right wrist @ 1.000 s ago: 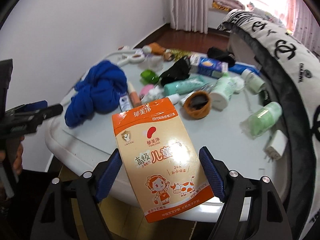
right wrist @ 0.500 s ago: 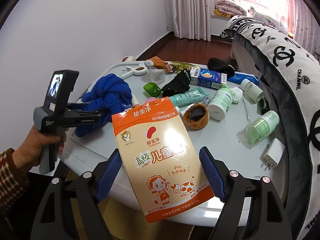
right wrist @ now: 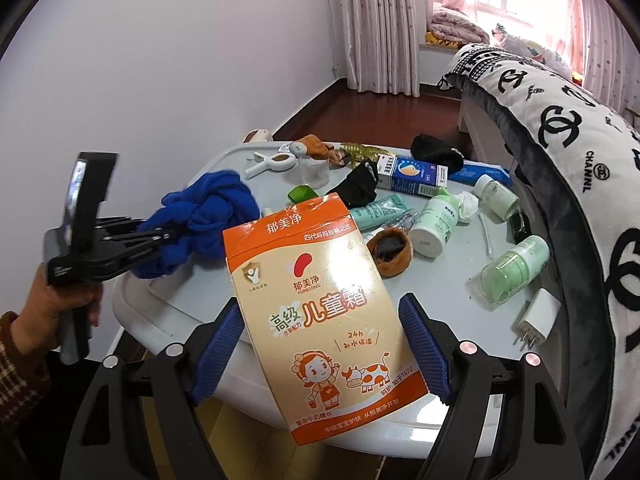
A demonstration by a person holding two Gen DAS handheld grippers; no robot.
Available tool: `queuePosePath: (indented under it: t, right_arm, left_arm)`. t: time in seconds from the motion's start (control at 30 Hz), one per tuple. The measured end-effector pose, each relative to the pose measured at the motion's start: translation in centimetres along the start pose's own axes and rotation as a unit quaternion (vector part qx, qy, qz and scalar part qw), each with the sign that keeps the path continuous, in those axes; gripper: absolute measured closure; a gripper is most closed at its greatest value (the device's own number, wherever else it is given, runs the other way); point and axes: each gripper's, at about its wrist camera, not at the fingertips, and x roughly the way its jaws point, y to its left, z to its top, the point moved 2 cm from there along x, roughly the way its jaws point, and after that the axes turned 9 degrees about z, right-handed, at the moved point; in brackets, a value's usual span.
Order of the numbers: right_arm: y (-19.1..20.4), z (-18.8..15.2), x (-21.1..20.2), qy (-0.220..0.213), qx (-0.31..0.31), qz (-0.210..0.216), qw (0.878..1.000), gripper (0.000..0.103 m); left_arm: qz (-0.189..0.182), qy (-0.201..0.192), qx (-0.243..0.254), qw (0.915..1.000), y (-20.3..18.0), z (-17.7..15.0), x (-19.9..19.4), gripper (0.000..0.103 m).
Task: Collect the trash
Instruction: 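Grasp the blue scarf with the left gripper while the right gripper carries the packet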
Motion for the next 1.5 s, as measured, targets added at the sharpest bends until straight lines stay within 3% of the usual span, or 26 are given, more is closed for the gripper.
queuePosePath:
  t: [0.37, 0.6, 0.77, 0.87, 0.97, 1.03, 1.13, 1.23, 1.43, 1.5]
  right_arm:
    - [0.3, 0.4, -0.8, -0.013, -0.008, -0.008, 1.0, 0.026]
    - [1.8, -0.4, -2.3, -0.02, -0.018, 0.004, 1.0, 0.026]
    - [4.3, -5.2, -3.1, 0.003, -0.013, 0.029, 0.999, 0.025]
    - [5.6, -10.3, -1.6, 0.06, 0.005, 0.045, 0.997, 0.025]
    - [6.1, -14.6, 0.4, 0.121, 0.028, 0.043, 0.991, 0.023]
    - [5.9, -16.3, 1.4, 0.152, 0.049, 0.049, 0.986, 0.017]
    - [5.0, -16.3, 1.4, 0.149, 0.061, 0.031, 0.986, 0.011]
    - [3.8, -15.4, 0.7, 0.12, 0.086, 0.022, 0.989, 0.005]
    - [2.6, -15.3, 1.0, 0.119, 0.122, 0.015, 0.985, 0.005]
    - [2.5, -15.3, 1.2, 0.119, 0.122, 0.01, 0.985, 0.005]
  left_arm:
    - [0.005, -0.022, 0.024, 0.9995, -0.5, -0.5, -7.4, 0.091]
    - [-0.015, -0.03, 0.051, 0.9981, -2.4, -3.7, -12.8, 0.091]
    - [-0.044, -0.017, 0.084, 0.9953, -4.7, -8.7, -15.1, 0.091]
    - [-0.047, 0.003, 0.1, 0.9939, -5.9, -12.4, -14.8, 0.091]
    - [-0.026, 0.009, 0.103, 0.9943, -6.6, -14.8, -14.2, 0.078]
    - [-0.01, 0.001, 0.096, 0.9953, -6.6, -15.5, -14.1, 0.052]
    - [0.041, -0.012, 0.102, 0.9939, -7.0, -16.0, -14.1, 0.032]
    - [0.044, -0.027, 0.092, 0.9944, -7.0, -15.8, -14.4, 0.019]
    - [0.042, -0.031, 0.06, 0.9969, -6.9, -14.1, -14.2, 0.013]
    - [0.01, -0.025, 0.028, 0.9992, -6.7, -13.3, -13.8, 0.013]
